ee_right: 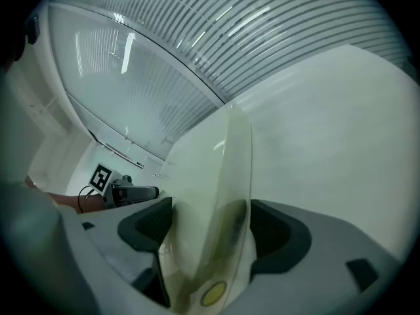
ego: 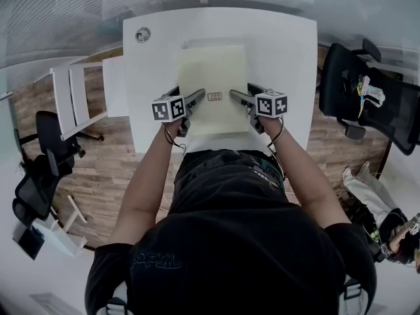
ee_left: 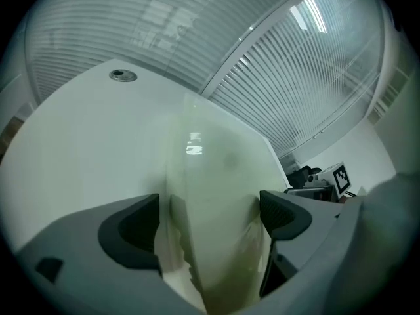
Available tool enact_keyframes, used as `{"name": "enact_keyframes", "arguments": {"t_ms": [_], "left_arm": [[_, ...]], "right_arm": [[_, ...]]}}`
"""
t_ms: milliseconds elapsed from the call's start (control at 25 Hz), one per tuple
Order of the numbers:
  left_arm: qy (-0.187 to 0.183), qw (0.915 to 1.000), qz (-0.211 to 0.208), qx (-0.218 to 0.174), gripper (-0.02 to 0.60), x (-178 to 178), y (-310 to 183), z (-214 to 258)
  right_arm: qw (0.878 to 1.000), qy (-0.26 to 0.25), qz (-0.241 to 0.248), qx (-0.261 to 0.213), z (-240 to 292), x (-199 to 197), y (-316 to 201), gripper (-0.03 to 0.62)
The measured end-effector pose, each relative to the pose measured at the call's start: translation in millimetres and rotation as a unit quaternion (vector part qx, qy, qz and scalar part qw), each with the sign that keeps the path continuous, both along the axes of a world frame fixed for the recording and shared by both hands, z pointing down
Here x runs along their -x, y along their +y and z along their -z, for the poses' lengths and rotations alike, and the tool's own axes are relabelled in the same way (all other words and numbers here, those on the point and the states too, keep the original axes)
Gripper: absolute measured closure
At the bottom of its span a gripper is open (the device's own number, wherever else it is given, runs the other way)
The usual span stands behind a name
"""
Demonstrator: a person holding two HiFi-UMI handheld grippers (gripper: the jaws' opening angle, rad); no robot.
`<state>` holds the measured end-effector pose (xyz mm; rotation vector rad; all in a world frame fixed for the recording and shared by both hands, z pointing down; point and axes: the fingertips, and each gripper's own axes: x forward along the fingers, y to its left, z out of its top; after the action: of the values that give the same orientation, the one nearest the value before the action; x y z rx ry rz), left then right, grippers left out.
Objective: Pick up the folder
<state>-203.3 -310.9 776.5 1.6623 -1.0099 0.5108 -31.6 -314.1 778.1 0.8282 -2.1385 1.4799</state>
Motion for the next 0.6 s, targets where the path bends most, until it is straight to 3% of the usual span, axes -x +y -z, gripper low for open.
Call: {"name": "enact_keyframes", "arguments": {"t_ms": [600], "left_arm": [[-0.005,1.0000,-0.002,0.000,0.114,0,0,-1]], "right_arm": [[1.000,0.009,0.011,0.003,0,14,-2,0.238]]}}
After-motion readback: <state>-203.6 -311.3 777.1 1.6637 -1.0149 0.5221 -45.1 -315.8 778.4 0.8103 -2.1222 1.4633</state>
